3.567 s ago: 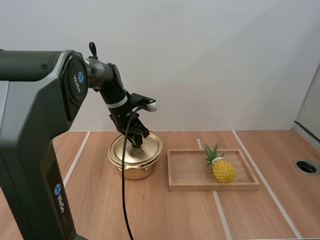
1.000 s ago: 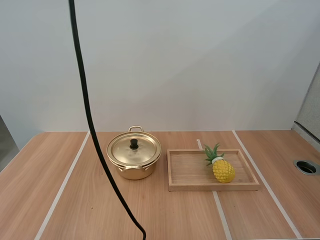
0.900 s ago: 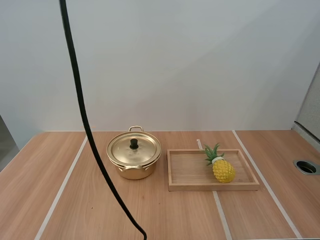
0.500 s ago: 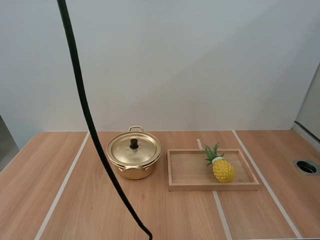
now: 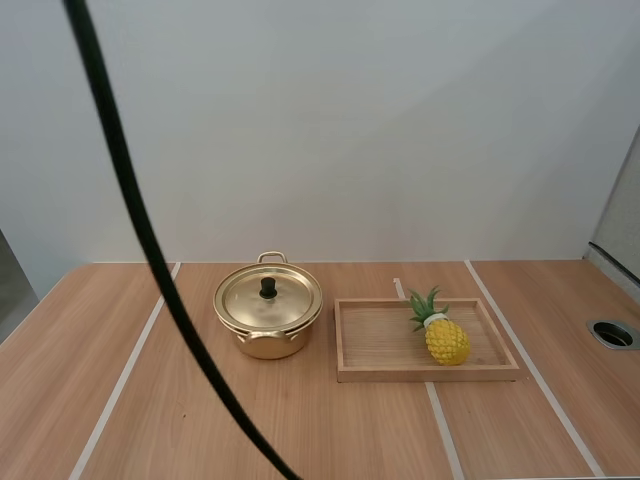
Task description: Open the pot, put the grape inside, and close it
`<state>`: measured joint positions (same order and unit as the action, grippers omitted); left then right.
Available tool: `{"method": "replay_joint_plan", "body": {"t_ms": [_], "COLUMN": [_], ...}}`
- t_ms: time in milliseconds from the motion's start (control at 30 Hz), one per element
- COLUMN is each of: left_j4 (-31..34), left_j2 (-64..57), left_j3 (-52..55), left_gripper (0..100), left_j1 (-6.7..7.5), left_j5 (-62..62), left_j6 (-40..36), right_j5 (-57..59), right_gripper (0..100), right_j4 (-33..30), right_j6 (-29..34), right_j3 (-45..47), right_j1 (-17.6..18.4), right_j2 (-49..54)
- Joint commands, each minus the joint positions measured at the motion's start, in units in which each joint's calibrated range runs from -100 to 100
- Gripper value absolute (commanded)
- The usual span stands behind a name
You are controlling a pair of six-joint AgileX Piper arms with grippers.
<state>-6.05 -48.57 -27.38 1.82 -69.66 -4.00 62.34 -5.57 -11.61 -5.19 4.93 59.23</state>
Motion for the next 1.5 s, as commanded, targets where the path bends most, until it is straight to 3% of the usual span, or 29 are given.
{"method": "replay_joint_plan", "body": {"t_ms": [0, 200, 433, 600, 833, 1133, 1467], "left_j4": [6.0, 13.5, 17.2, 24.1, 24.8, 24.8, 25.2], "left_j2": [-5.4, -19.1, -32.4, -40.5, -46.9, -51.4, -51.4], "left_j3": [6.6, 27.8, 44.1, 50.2, 56.8, 73.3, 92.3], "left_gripper": [0, 0, 0, 0, 0, 0, 0], "left_j1": [-0.11, -0.11, -0.11, 0.24, 0.84, -2.09, -2.01], "left_j5": [4.7, 18.7, 21.7, 26.4, 30.6, 33.5, 42.9], "left_j6": [-4.0, -7.9, -10.8, -17.3, -18.0, -22.4, -23.6], "right_j5": [-1.4, -1.2, 0.5, -1.9, -14.8, -23.1, -28.2], "right_gripper": [0, 0, 0, 0, 0, 0, 0], "right_j4": [0.1, 0.1, 0.5, 0.3, 0.1, 0.1, 0.3], "right_j6": [2.1, 4.7, 5.0, 5.0, 5.0, 5.0, 5.0], "right_j3": [-0.1, -0.1, 3.5, 13.7, 29.8, 48.0, 63.7], "right_j1": [-0.3, -2.4, -2.5, -3.4, -5.0, -5.0, -5.0], "right_j2": [1.6, 5.7, 12.1, 21.1, 34.3, 40.8, 40.8]}}
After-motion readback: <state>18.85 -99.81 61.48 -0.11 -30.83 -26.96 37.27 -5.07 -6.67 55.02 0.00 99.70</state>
